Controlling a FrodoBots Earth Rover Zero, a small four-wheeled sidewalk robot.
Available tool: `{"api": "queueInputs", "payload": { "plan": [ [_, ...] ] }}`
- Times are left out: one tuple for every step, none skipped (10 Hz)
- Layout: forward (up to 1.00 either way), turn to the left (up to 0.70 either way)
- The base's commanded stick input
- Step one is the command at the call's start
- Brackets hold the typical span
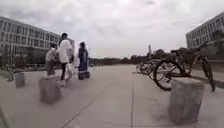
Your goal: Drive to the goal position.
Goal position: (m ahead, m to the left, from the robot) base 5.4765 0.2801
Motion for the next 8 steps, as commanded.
{"api": "queueInputs", "payload": {
  "plan": [
    [0.70, 0.00],
    [0.70, 0.00],
    [0.70, 0.00],
    [0.70, 0.00],
    [0.70, 0.00],
    [0.70, 0.00],
    [0.70, 0.00],
    [0.70, 0.00]
  ]
}}
